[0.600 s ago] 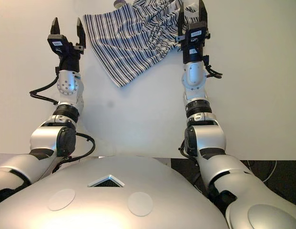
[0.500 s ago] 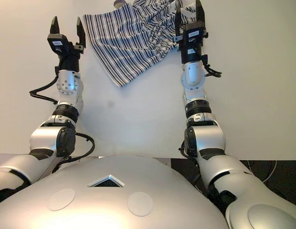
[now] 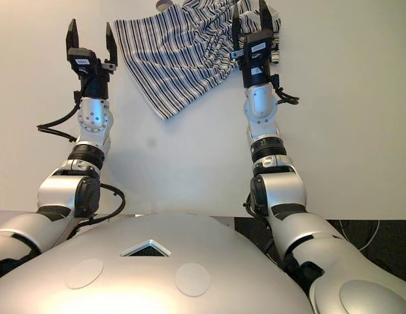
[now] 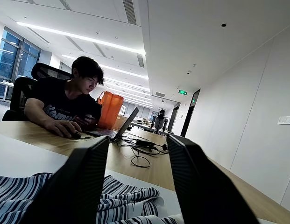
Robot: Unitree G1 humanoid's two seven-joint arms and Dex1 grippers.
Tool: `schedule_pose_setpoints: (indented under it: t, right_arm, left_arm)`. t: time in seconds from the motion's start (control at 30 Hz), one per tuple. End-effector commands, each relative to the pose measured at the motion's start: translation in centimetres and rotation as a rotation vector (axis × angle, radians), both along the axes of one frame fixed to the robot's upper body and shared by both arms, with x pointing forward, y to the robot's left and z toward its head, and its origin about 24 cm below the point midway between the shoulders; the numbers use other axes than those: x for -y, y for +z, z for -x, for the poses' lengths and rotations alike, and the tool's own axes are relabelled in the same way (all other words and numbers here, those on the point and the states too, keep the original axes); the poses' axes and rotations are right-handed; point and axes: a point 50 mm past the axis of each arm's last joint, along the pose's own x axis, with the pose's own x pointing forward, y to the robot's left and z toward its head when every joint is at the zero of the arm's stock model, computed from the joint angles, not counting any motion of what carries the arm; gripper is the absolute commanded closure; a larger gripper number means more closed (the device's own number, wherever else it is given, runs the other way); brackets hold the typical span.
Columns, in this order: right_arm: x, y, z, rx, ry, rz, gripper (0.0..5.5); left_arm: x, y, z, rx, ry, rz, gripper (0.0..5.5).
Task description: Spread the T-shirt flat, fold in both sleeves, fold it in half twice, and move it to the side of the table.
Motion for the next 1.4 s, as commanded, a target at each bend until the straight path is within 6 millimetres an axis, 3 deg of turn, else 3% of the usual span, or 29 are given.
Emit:
schedule_pose_setpoints:
  t: [0.03, 1.13, 1.27, 1.4]
  right_arm:
    - [-0.3, -0.1, 0.1, -0.003, 0.002, 0.003, 3.19]
    - [-1.3, 0.5, 0.1, 0.002, 0.104, 0.094, 3.19]
    - [-3.9, -0.6, -0.6, -0.102, 0.283, 0.444, 3.19]
    - [-5.7, -0.5, -1.3, -0.133, 0.363, 0.612, 3.19]
  left_arm:
    - [-0.2, 0.0, 0.1, 0.010, 0.009, -0.023, 1.91]
    - [-0.4, 0.5, 0.0, 0.031, 0.030, 0.014, 1.91]
    - [-2.5, 0.8, -0.7, 0.005, 0.113, 0.106, 1.91]
    - [-3.8, 1.7, -1.0, 0.041, 0.146, 0.108, 1.91]
